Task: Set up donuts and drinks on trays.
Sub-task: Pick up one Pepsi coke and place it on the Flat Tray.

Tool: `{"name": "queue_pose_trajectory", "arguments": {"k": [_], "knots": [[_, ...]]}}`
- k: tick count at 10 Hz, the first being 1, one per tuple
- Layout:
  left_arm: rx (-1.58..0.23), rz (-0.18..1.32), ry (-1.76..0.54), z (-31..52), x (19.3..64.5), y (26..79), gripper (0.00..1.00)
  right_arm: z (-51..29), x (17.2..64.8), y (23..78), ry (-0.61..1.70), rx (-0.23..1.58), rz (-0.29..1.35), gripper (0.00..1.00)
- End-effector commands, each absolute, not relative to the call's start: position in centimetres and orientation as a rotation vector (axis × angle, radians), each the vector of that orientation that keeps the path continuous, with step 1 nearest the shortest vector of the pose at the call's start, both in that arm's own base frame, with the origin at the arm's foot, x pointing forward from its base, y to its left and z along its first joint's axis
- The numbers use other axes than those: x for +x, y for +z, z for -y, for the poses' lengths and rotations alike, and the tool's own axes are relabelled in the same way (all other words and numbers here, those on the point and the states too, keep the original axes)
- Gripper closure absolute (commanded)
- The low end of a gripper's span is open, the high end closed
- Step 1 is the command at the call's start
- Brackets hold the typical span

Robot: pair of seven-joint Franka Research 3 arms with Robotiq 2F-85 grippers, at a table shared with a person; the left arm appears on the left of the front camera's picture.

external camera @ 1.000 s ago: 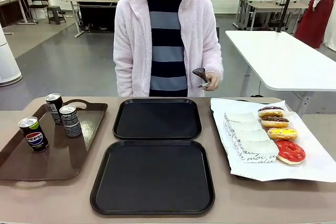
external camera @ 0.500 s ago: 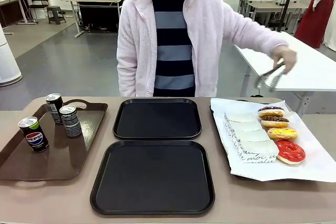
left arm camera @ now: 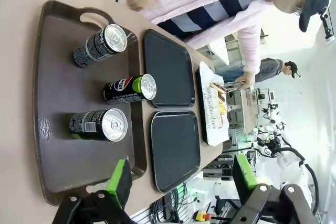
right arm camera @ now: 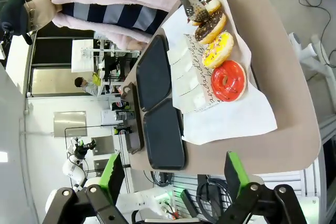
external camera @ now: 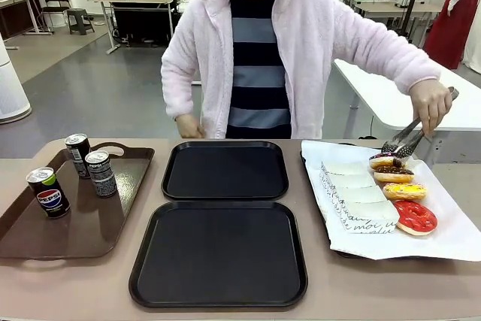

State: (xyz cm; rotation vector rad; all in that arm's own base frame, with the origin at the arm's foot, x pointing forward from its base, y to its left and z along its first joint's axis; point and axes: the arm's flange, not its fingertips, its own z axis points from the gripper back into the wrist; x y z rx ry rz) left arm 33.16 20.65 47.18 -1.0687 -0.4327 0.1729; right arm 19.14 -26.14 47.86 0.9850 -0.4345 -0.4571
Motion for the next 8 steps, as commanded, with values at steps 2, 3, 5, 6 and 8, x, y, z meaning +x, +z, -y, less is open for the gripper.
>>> {"name": "queue_pose_trajectory", "arguments": {"k": [2, 3, 5, 6, 8], "knots": [[-0.734, 0.343, 0.054, -19.9, 34.9, 51.7, 0.0, 26.3, 18.8, 47.6, -0.455, 0.993, 0.43, 0.0], [-0.544, 0.291, -0.004, -19.1, 35.7, 54.2, 0.0, 26.3, 18.8, 47.6, -0.455, 0.993, 0.43, 0.0], [-0.313, 0.235, -0.095, -15.7, 36.7, 57.8, 0.0, 26.3, 18.8, 47.6, -0.455, 0.993, 0.43, 0.0], [-0.218, 0.199, -0.134, -13.4, 37.0, 58.3, 0.0, 26.3, 18.8, 47.6, -0.455, 0.993, 0.43, 0.0], [-0.052, 0.179, -0.176, -7.4, 38.0, 57.0, 0.0, 26.3, 18.8, 47.6, -0.455, 0.993, 0.43, 0.0]]}}
